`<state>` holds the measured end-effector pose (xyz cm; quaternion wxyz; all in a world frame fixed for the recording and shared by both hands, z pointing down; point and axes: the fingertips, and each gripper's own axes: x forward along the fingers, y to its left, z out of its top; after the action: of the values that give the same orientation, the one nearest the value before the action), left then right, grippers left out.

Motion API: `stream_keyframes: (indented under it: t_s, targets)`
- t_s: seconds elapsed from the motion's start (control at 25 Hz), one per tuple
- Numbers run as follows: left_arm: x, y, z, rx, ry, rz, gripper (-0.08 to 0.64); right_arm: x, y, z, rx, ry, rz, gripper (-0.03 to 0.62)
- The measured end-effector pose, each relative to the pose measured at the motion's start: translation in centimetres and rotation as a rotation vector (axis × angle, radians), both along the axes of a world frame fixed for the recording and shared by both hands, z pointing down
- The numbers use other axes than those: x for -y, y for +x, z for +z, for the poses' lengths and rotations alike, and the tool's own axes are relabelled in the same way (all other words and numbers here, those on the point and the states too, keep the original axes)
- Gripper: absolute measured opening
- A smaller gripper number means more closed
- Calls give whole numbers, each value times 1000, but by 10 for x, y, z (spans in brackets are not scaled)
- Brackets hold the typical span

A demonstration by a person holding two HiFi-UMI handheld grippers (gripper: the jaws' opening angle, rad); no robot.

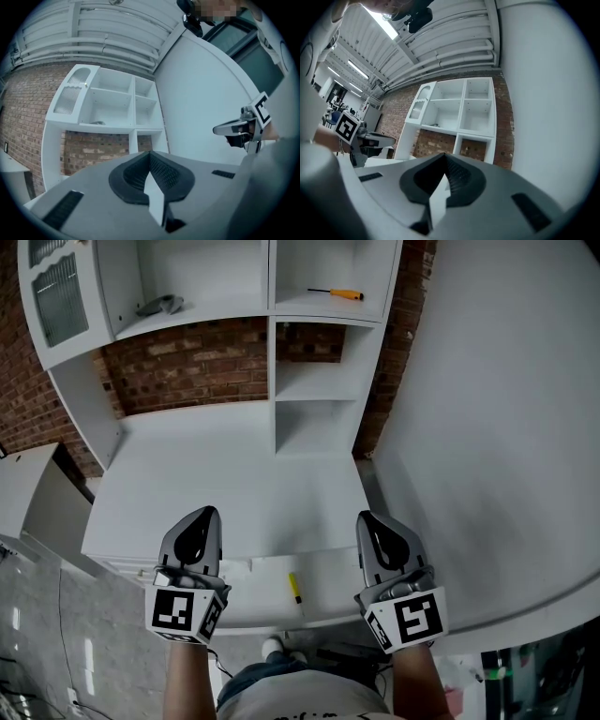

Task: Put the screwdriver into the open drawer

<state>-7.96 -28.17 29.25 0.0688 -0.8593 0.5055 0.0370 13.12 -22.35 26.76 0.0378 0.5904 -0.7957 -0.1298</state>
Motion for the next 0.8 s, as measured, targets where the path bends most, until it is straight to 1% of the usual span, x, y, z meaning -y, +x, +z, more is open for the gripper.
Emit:
stream_keyframes:
  t_s: [0.24,0.44,0.64,0.8]
  targets:
    - [-2,7,-13,22,35,7,12,3,5,-2,-6,-5,5,11]
    - [-6,11,-20,45,70,11,12,7,12,-3,-1,-18,35,11]
    - [-8,9,-26,51,75,-10,12,12,19,1,18,-59,78,11]
    - [-10,8,-29,60,88,-17,12,15,21,6,32,-101,86,10]
